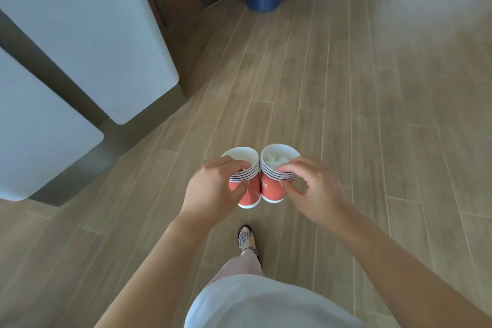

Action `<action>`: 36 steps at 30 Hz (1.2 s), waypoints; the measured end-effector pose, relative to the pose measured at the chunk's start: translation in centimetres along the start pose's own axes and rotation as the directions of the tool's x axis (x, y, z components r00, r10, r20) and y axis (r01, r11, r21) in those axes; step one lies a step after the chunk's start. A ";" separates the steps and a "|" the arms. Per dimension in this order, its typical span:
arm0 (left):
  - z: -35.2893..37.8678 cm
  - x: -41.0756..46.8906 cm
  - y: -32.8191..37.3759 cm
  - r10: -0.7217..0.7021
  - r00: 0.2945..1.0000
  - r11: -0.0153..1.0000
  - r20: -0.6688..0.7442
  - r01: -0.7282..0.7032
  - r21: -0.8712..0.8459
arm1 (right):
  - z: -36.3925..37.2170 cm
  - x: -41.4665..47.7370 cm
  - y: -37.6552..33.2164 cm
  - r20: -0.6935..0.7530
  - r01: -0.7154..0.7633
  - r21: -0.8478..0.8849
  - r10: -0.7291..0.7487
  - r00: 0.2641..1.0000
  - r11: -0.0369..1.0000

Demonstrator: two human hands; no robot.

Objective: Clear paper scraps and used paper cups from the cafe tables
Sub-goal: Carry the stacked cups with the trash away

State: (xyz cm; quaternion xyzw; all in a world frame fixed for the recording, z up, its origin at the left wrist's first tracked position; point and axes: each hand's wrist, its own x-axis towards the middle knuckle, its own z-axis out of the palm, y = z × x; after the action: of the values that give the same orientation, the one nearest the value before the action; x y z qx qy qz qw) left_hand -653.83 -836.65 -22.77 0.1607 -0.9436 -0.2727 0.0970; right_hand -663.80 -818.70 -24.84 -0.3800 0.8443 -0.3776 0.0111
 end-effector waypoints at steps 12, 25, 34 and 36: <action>0.2 29.0 -3.6 0.086 0.994 0.996 0.073 -0.087 0.007 | 0.0 24.8 9.3 -0.062 -0.162 0.001 0.162 0.985 0.987; 4.9 64.3 -1.9 0.109 0.983 0.994 0.147 -0.108 -0.015 | -5.9 55.1 26.7 -0.049 -0.189 -0.022 0.188 0.981 0.982; 5.8 82.5 -3.3 0.057 0.997 0.998 0.048 -0.056 -0.022 | -6.7 73.0 35.0 0.033 -0.110 0.009 0.110 0.993 0.994; 6.0 87.0 -4.4 0.046 0.999 0.999 0.022 -0.045 -0.020 | -6.3 77.7 36.7 0.034 -0.085 0.010 0.084 0.996 0.996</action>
State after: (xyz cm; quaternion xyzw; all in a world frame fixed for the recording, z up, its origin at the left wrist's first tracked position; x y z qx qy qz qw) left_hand -735.21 -868.23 -21.89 0.1350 -0.9453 -0.2815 0.0942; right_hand -744.23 -849.62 -23.15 -0.3502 0.8572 -0.3750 0.0433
